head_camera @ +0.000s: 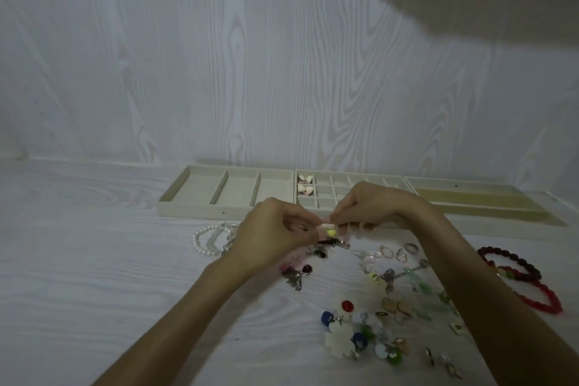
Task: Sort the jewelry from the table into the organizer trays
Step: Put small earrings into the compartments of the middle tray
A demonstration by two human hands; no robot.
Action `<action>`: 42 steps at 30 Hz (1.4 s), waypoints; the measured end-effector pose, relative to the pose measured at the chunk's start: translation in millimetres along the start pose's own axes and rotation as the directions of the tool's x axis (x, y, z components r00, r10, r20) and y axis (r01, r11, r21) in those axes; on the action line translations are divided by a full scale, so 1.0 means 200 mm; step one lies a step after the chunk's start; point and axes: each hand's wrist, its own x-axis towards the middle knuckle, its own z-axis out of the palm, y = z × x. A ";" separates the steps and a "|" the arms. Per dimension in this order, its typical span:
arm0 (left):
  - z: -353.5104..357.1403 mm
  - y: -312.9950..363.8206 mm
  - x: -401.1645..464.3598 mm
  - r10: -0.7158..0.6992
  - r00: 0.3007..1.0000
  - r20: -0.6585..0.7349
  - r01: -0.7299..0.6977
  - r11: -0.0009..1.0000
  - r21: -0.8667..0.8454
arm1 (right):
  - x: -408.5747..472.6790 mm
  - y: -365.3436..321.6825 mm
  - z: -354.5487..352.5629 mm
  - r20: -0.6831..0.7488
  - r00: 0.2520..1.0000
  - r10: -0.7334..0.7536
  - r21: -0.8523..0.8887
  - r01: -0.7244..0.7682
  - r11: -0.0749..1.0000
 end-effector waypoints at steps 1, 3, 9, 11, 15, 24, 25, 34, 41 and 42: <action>-0.01 0.01 0.02 -0.013 0.999 -0.033 0.011 0.999 -0.051 | 0.01 -0.01 -0.01 0.000 1.000 -0.002 0.033 0.002 0.999; -0.05 0.02 0.09 -0.040 0.996 -0.077 0.033 0.996 -0.087 | 0.03 0.00 -0.04 -0.031 0.999 -0.010 0.183 0.016 0.983; -0.13 0.09 0.31 -0.115 0.991 -0.062 0.100 0.974 -0.205 | 0.07 0.00 -0.03 -0.220 0.973 -0.068 0.701 0.207 0.683; -0.13 0.08 0.37 -0.107 0.992 -0.072 0.088 0.968 -0.235 | 0.09 0.01 -0.02 -0.274 0.958 -0.087 0.723 0.264 0.638; -0.14 0.06 0.41 -0.088 0.996 0.005 0.087 0.970 -0.227 | 0.12 0.02 -0.01 -0.410 0.912 -0.020 0.725 0.340 0.600; -0.18 -0.05 0.43 -0.064 0.994 0.088 0.059 0.996 0.060 | 0.16 0.01 0.05 -0.543 0.830 -0.125 0.344 0.356 0.869; -0.18 -0.06 0.43 -0.073 0.994 0.087 0.064 0.993 0.101 | 0.17 0.02 0.05 -0.557 0.819 -0.137 0.284 0.343 0.895; -0.19 -0.18 0.42 -0.213 0.951 0.225 0.092 0.888 0.450 | 0.23 0.08 0.10 -0.560 0.811 -0.168 0.115 0.277 0.954; -0.20 -0.16 0.41 -0.202 0.939 0.279 0.066 0.900 0.431 | 0.30 0.04 0.13 -0.450 0.867 -0.215 -0.041 0.220 0.975; -0.20 -0.16 0.41 -0.204 0.936 0.286 0.068 0.904 0.422 | 0.31 0.03 0.13 -0.429 0.879 -0.210 -0.065 0.202 0.977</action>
